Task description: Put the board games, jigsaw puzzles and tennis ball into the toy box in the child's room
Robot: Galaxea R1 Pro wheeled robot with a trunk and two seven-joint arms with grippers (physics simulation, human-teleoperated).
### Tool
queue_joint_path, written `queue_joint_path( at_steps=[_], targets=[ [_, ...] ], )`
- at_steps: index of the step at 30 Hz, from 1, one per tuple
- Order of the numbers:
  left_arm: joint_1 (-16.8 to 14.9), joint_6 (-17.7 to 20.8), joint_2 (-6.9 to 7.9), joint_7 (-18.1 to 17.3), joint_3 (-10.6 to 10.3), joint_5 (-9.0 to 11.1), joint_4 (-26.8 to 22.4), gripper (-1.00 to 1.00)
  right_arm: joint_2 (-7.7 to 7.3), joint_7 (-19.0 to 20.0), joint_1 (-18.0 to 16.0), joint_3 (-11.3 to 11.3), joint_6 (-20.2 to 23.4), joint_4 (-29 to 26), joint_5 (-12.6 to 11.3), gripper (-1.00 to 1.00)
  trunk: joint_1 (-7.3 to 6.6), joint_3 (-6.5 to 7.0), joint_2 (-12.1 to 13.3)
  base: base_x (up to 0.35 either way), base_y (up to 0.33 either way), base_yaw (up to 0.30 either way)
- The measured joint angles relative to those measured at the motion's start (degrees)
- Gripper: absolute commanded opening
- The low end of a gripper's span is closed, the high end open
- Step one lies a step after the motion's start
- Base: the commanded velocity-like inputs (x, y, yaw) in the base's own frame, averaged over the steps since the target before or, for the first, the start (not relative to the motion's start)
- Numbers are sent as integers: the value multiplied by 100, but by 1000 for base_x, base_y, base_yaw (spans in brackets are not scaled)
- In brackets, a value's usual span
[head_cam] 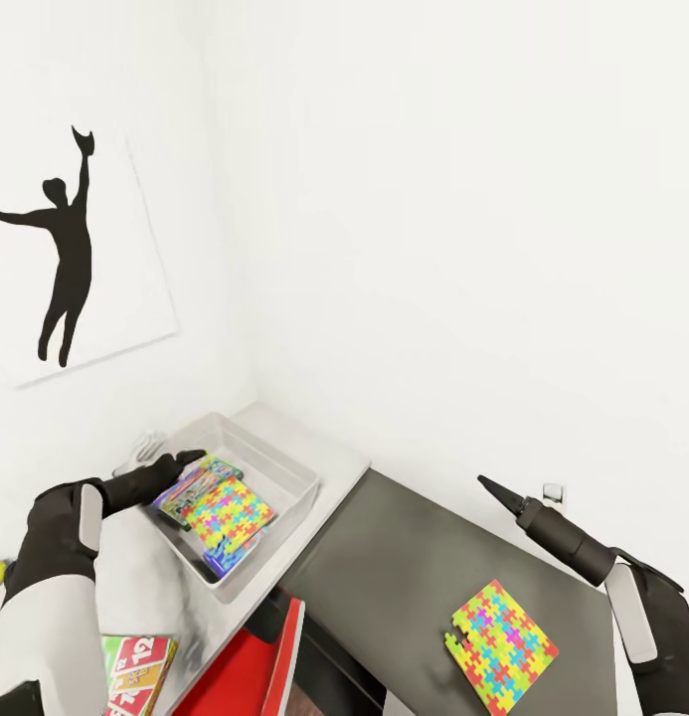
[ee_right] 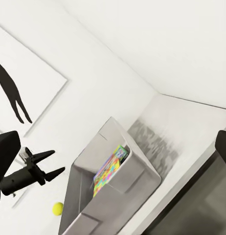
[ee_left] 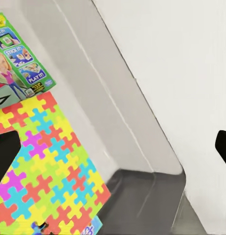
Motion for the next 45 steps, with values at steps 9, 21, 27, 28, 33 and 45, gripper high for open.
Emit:
queue_joint_path(
  at_steps=[9, 21, 27, 28, 33, 45],
  targets=[
    [84, 638, 396, -2319, -85, 187, -1221, 100, -2, 20, 1, -3, -5, -26, -7, 100, 0, 56, 0, 0, 0, 0],
    [763, 634, 1505, -4220, -131, 167, -1360, 100, -6, 38, 3, -5, -13, -28, -9, 100, 0, 163, 0, 0, 0, 0],
    [1347, 343, 1696, -4690, -91, 164, -1363, 100, 0, 40, 1, -4, -20, -29, -9, 100, 0, 217, 0, 0, 0, 0],
    [1419, 291, 1711, -4747, -79, 165, -1365, 100, 0, 40, 1, -4, -21, -29, -9, 100, 0, 226, 0, 0, 0, 0],
    [1992, 45, 1812, -5337, 218, 185, -1366, 100, -4, 46, 1, -10, -16, -30, -10, 100, 0, 271, 0, 0, 0, -35],
    [2352, -28, 1916, -5559, 561, 169, -1379, 100, 7, 43, 1, -4, 0, -3, -18, 100, 0, 379, 1, 0, 0, -79]
  ],
)
